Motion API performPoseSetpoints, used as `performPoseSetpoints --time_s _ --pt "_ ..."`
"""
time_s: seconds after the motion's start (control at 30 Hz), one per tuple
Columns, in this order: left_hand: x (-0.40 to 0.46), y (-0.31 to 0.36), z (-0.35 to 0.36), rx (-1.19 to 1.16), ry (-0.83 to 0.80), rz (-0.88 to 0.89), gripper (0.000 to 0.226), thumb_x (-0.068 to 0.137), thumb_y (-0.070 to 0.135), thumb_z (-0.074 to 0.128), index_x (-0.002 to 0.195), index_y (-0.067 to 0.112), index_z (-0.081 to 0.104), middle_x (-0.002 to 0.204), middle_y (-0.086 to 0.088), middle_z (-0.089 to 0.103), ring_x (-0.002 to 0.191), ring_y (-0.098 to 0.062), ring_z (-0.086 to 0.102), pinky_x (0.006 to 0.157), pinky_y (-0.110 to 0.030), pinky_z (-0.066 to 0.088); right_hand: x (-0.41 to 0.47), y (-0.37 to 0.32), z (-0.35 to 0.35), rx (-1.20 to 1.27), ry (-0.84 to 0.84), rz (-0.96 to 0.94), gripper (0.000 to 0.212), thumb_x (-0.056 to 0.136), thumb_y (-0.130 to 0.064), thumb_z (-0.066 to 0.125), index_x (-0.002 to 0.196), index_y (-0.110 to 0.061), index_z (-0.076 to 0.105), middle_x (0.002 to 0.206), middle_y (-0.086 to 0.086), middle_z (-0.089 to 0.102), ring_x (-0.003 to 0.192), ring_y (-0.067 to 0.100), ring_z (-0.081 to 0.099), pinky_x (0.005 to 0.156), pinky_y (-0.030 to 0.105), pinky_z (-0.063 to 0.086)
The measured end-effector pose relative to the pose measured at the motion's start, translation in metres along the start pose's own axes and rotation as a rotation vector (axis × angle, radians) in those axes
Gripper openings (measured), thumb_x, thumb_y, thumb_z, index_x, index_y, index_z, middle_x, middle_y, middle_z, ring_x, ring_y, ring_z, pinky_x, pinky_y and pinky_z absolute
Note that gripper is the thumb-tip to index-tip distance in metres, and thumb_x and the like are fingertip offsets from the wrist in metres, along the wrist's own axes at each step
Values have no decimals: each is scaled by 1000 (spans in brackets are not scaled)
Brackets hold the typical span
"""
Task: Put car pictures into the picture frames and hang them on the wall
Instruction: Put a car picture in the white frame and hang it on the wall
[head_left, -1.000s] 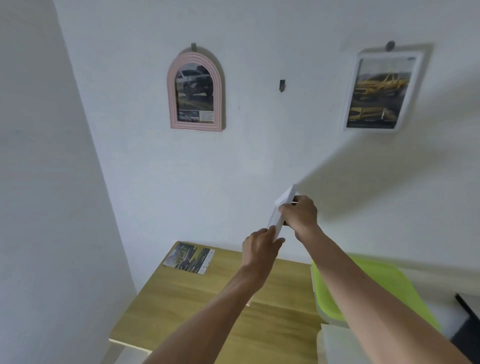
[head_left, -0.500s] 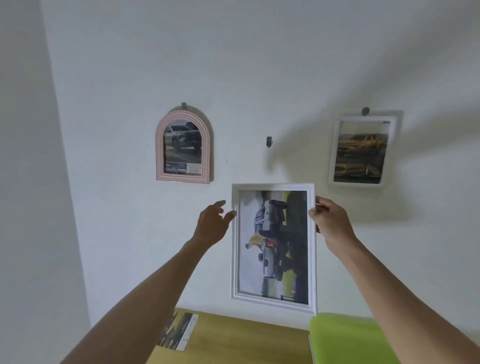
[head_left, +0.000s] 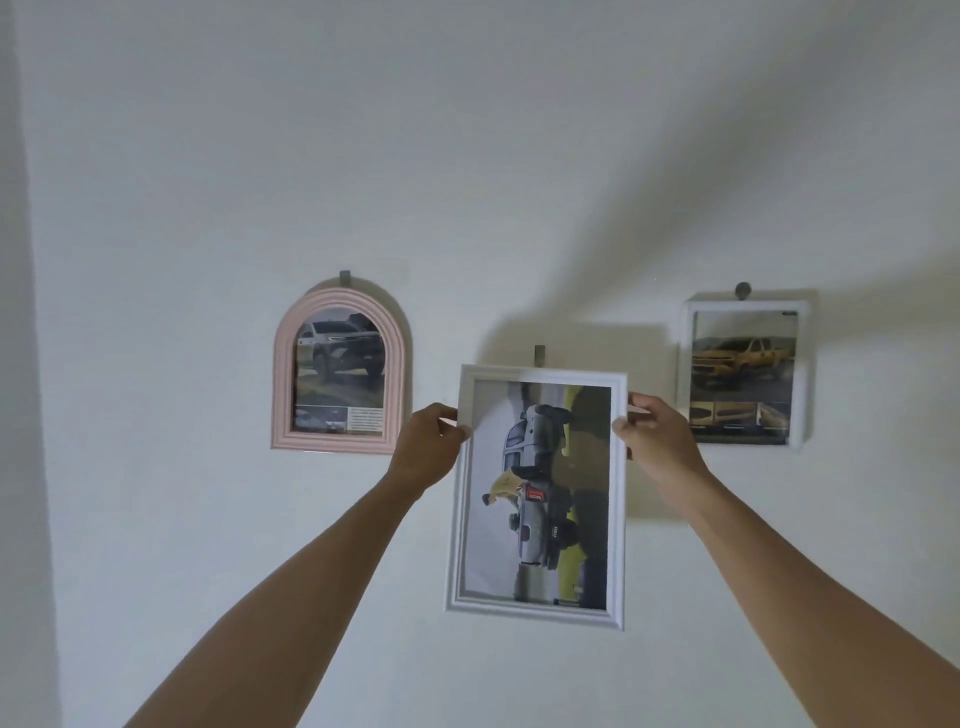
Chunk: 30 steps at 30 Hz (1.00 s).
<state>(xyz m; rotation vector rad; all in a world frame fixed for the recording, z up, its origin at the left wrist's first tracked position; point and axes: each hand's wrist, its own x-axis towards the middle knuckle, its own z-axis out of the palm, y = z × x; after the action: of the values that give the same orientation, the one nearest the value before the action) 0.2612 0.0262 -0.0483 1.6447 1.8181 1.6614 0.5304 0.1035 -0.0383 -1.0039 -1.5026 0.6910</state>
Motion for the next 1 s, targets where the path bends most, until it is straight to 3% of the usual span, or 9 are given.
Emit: performPoseSetpoints --time_s 0.1,0.2,0.43,0.63,0.83,1.0 --pt "16 -4 4 -13 5 -21 16 91 20 64 107 15 62 81 1 68 71 -21 66 69 -33 54 13 0 11 3 54 -32 41 95 -13 62 133 -21 54 117 0 64 104 18 62 87 35 53" --pt "29 -9 8 -5 16 -13 23 90 22 66 111 13 64 86 -1 69 81 -26 69 79 -39 58 24 3 20 -8 88 -66 41 95 -12 62 134 -21 55 116 -1 63 103 17 60 80 27 47" --pt "42 -22 19 -23 25 47 20 88 18 68 107 13 63 83 2 66 84 -26 68 84 -45 58 31 14 33 -57 177 -98 37 95 -13 64 130 -21 58 109 -4 62 99 19 59 81 28 47" --pt "45 -32 25 8 38 73 21 90 15 66 110 7 65 98 -6 71 85 -24 67 83 -39 58 29 27 41 -94 192 -95 30 94 -15 66 123 -20 61 106 -1 67 93 18 61 82 28 49" --pt "43 -37 27 -11 58 79 19 93 10 60 112 6 61 94 1 65 87 -19 62 77 -26 49 26 28 43 -42 192 -102 31 95 -14 65 125 -21 60 109 -5 64 97 17 61 83 27 49" --pt "49 -25 26 -58 95 95 19 95 11 56 114 10 56 94 4 62 90 -19 61 83 -33 53 32 13 41 -12 215 -132 33 96 -13 62 128 -22 59 110 -6 63 97 16 60 79 24 48"
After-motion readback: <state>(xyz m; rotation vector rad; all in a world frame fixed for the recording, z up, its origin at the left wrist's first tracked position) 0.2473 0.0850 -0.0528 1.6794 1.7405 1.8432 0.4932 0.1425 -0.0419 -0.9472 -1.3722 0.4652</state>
